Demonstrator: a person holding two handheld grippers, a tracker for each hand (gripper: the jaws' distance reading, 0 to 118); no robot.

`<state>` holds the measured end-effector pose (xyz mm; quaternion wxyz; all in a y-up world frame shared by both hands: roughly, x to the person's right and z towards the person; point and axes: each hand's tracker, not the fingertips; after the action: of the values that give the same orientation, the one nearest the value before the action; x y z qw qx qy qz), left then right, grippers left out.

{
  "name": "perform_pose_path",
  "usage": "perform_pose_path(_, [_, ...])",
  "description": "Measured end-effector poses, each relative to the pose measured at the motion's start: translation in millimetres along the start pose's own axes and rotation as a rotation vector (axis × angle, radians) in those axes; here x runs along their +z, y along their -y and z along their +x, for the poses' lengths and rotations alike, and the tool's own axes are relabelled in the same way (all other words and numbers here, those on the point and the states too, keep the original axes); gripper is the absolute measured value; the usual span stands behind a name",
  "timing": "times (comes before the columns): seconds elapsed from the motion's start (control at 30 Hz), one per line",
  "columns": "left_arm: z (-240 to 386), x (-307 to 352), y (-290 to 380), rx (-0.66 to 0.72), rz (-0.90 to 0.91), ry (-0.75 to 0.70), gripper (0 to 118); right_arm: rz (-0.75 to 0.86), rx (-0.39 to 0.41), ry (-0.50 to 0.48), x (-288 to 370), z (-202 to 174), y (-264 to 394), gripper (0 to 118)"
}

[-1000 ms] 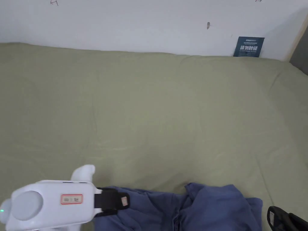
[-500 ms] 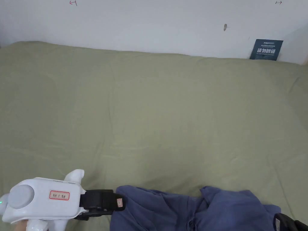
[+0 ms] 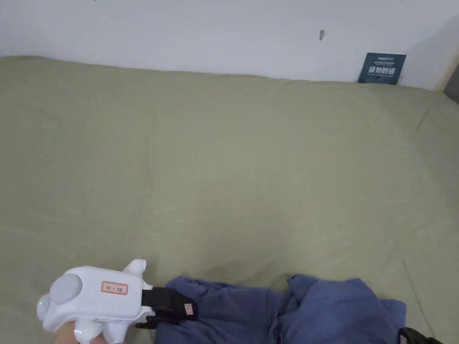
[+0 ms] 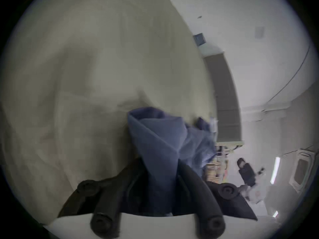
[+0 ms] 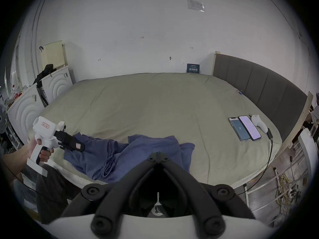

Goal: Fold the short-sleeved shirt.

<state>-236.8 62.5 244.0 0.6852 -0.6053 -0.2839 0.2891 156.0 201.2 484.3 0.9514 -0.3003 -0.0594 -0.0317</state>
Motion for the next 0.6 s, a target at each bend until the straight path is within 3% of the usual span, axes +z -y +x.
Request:
perform_pose_path(0.07, [-3, 8, 5, 0.03, 0.019, 0.092, 10, 0.002, 0.007, 0.001, 1, 0, -1, 0])
perform_pose_path(0.2, [3, 38, 7, 0.024, 0.12, 0.053, 11, 0.015, 0.019, -0.012, 1, -2, -7, 0])
perform_pose_path(0.4, [-5, 135, 28, 0.071, 0.271, -0.068, 11, 0.042, 0.044, -0.059, -3, -12, -15, 0])
perform_pose_path(0.47, [-6, 167, 40, 0.074, 0.32, -0.174, 11, 0.049, 0.052, -0.078, -4, -16, -16, 0])
perform_pose_path(0.53, [-2, 189, 45, 0.125, 0.354, -0.205, 11, 0.056, 0.055, -0.093, -4, -19, -16, 0])
perform_pose_path(0.6, [14, 196, 51, 0.09, 0.366, -0.263, 11, 0.058, 0.054, -0.108, -4, -22, -15, 0])
